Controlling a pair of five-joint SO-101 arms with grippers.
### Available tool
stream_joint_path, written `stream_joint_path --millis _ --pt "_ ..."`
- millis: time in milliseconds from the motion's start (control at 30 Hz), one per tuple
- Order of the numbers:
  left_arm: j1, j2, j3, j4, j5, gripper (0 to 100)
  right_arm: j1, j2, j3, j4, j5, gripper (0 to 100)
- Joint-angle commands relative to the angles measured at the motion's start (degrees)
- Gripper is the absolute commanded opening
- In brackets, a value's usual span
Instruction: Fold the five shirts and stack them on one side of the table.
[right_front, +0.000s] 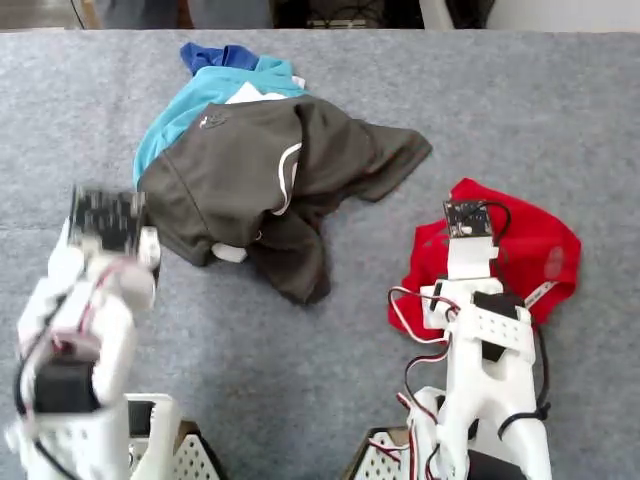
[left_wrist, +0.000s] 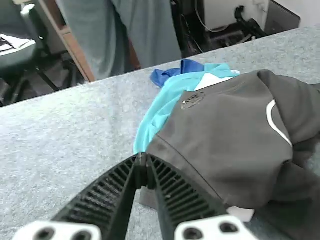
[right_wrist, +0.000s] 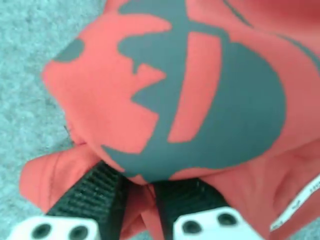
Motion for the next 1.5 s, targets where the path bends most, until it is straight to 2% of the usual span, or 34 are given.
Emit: stream_joint_path --millis 0,100,233,400,467,767,833,1000,1167,1300,1467 --pt "2.9 21.4 -18.7 5.2 -0.2 3 1.8 0.3 0.6 -0.4 0.4 1.5" --pt "6.5 37.5 -29.8 9.8 -0.2 4 1.8 0.4 0.6 -0.4 0.4 1.5" --pt "8.5 55.6 -42.6 14.6 0.7 15 1.8 0.4 0.6 -0.4 0.4 1.5" --pt "8.5 73.3 -57.3 16.6 10.0 26 1.8 0.4 0.7 -0.4 0.4 1.5" --pt "8.7 79.6 -63.3 18.8 11.3 31 1.8 0.4 0.7 -0.4 0.4 1.5" --pt "8.6 111.8 -87.3 22.5 11.5 32 1.8 0.4 0.7 -1.1 0.5 1.5" --pt "8.1 117.4 -91.7 22.9 11.4 26 1.8 0.4 0.7 -1.1 0.5 1.5" --pt "6.5 124.8 -106.1 33.3 11.1 2 1.8 0.4 0.7 -1.1 0.5 1.5" --pt "2.2 127.5 -121.4 44.0 11.1 3 1.8 0.4 0.7 -1.1 0.5 1.5" --pt "-5.8 125.3 -128.3 44.2 11.4 3 1.8 0.4 0.7 -1.1 0.4 1.5" --pt "-18.0 117.5 -129.1 44.2 11.2 3 1.8 0.4 0.7 -1.0 0.4 1.5"
